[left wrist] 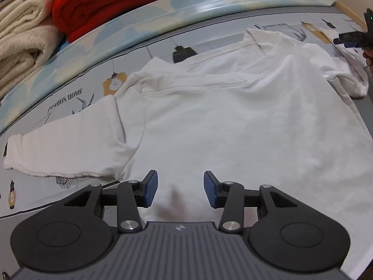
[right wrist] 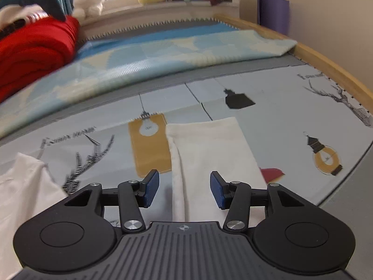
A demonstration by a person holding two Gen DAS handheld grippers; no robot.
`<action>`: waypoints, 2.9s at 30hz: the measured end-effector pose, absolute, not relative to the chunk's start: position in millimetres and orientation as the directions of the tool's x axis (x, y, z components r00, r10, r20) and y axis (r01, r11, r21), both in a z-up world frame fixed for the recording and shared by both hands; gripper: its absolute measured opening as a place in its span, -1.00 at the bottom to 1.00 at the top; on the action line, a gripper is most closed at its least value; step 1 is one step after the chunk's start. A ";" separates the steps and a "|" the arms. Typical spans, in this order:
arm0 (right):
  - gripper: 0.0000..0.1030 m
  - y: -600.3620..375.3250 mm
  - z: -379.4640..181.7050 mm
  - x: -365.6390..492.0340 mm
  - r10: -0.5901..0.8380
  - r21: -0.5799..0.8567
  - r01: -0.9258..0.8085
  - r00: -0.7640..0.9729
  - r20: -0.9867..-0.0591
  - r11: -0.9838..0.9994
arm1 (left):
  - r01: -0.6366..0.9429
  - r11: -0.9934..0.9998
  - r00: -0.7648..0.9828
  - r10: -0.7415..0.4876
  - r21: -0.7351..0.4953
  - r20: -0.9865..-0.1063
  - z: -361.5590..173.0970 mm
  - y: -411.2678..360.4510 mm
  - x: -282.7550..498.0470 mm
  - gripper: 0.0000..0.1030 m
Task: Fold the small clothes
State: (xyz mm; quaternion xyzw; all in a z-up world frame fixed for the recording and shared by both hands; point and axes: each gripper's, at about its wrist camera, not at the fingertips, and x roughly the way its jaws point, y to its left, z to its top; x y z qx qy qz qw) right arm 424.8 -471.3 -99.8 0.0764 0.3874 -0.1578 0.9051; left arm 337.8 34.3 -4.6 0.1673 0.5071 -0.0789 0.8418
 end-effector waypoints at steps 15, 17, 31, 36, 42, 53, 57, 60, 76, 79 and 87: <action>-0.93 -524.3 -71.3 427.8 -0.299 0.147 0.483 0.724 -0.622 0.863 | 0.267 0.943 0.468 0.053 0.198 -0.882 -3.9 44.2 348.1 -0.06; -0.93 -547.7 -50.0 404.4 -0.358 0.231 0.541 0.764 -0.537 0.809 | 0.268 0.943 0.472 0.051 0.199 -0.880 -2.8 43.4 347.1 -0.06; -0.85 -670.0 -103.6 280.2 -0.495 0.379 0.836 0.543 -0.678 0.397 | 0.306 0.926 0.474 0.051 0.219 -0.879 -3.3 33.2 343.4 -0.06; -0.38 -685.2 -111.1 259.5 -0.478 0.506 0.820 0.570 -0.669 0.269 | 0.292 0.930 0.470 0.063 0.223 -0.880 -4.8 35.0 345.9 -0.06; -0.95 -693.5 -116.3 242.6 -0.496 0.536 0.820 0.557 -0.666 0.202 | 0.297 0.928 0.471 0.063 0.225 -0.880 -5.4 34.1 345.0 -0.06; -0.85 -675.0 -106.3 243.1 -0.610 0.382 0.910 0.395 -0.687 0.160 | 0.295 0.940 0.440 0.024 0.170 -0.898 -8.3 43.3 342.5 -0.01; -0.82 -675.0 -109.5 237.2 -0.577 0.349 0.930 0.350 -0.738 0.118 | 0.348 0.931 0.321 -0.011 0.107 -0.947 -37.2 44.3 336.4 0.02; -0.82 -658.6 -85.2 238.4 -0.616 0.359 0.920 0.375 -0.693 0.157 | 0.386 0.917 0.220 0.012 0.098 -0.975 -67.4 47.4 329.7 0.03; -0.20 -465.9 45.5 252.9 -0.295 0.240 0.446 0.827 -0.478 0.862 | 0.189 0.982 0.467 -0.067 0.025 -0.882 0.6 96.0 294.2 0.17; -0.18 -426.2 59.1 243.5 -0.185 0.225 0.318 0.865 -0.466 0.921 | 0.152 0.988 0.554 -0.095 -0.012 -0.827 22.3 111.2 285.5 0.25; 0.27 -356.7 93.0 199.0 -0.052 0.150 0.133 0.890 -0.453 0.980 | 0.125 0.992 0.688 -0.108 -0.030 -0.717 57.4 131.0 270.0 0.48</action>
